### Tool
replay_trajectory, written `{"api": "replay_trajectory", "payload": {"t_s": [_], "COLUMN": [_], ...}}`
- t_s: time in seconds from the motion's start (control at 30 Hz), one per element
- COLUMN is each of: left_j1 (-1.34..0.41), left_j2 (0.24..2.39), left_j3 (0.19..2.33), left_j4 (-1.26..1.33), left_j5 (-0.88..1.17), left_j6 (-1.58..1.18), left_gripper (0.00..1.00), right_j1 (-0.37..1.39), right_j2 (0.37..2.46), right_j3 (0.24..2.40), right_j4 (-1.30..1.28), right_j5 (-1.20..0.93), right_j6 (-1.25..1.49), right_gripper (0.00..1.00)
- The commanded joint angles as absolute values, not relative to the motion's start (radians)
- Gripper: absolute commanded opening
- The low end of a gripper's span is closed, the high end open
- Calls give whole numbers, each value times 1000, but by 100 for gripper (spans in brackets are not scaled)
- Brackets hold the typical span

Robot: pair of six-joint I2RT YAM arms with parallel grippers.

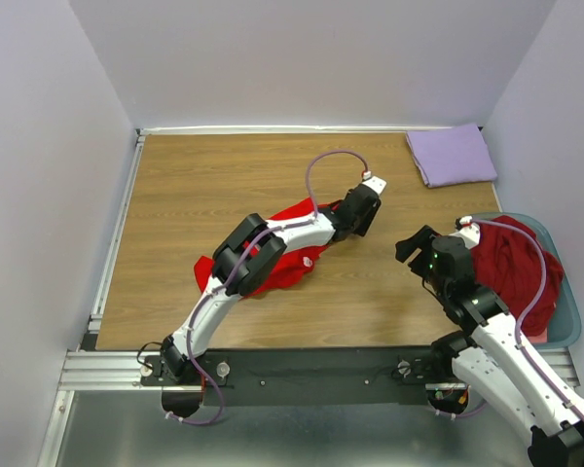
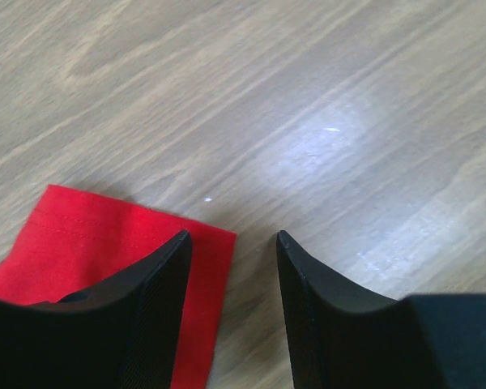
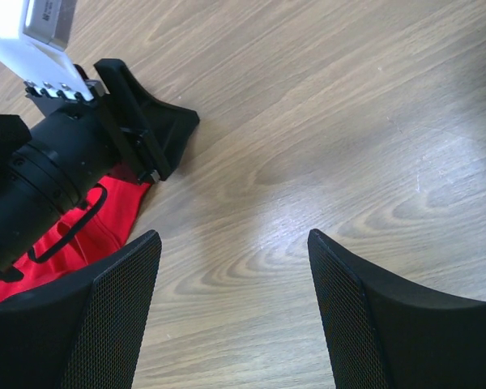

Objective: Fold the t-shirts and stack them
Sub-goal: Flatten the tshirt out

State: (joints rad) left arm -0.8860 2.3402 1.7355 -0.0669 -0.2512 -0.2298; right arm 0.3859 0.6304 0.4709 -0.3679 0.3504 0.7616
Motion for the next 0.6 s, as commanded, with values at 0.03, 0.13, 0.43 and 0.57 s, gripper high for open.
{"api": "replay_trajectory", "payload": {"t_s": [0.03, 0.13, 0.43, 0.57], "left_j1": [-847, -842, -841, -838], "left_j2": [2341, 2339, 2344, 2303], "left_j3": [1669, 1666, 1663, 1658], "left_j4": [-173, -172, -172, -176], "left_j5": [-244, -235, -229, -235], "left_j6": [-239, -241, -241, -241], "left_gripper": [54, 52, 8, 0], "right_j1": [382, 380, 382, 382], "right_j2": [618, 624, 630, 641], "right_j3": [451, 449, 454, 462], "right_j4": [-377, -376, -377, -376], "right_j5": [353, 350, 342, 324], "right_j6": [785, 790, 793, 784], "right_gripper": [80, 80, 80, 80]}}
